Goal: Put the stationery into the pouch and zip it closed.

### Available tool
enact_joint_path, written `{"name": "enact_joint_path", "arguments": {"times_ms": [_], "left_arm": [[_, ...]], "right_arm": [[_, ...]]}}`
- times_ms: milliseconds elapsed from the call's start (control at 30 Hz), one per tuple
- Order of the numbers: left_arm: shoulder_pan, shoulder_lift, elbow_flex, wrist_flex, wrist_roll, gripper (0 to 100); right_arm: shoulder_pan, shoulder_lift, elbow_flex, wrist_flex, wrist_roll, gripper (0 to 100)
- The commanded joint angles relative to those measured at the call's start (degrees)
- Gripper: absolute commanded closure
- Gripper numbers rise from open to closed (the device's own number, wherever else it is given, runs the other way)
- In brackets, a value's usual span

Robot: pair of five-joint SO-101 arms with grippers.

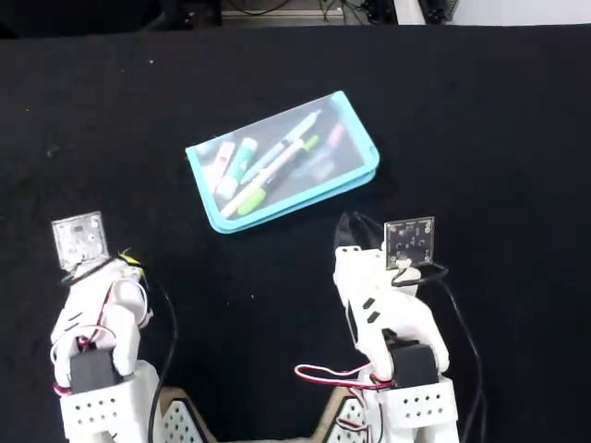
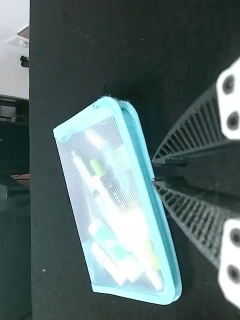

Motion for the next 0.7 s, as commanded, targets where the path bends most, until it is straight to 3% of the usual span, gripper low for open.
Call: {"name": "enact_joint_path", "arguments": {"times_ms": [0, 300, 500, 667], "left_arm": [[1.54, -0.09, -1.27, 0.53, -1.23, 97], [1.54, 0.0, 1.36, -2.73, -1.85, 97], [1.19, 0.0, 6.81, 0.53, -10.46, 97], [1.01, 0.0, 7.34, 0.88, -11.34, 97]], "right_arm": [[0.7, -5.67, -0.75, 0.26, 0.53, 94.6], [0.97, -5.67, -0.57, 0.7, 0.7, 94.6], [6.51, -5.67, -0.57, 8.26, 0.79, 94.6], [7.38, -5.67, -0.57, 11.16, 0.7, 94.6]]}}
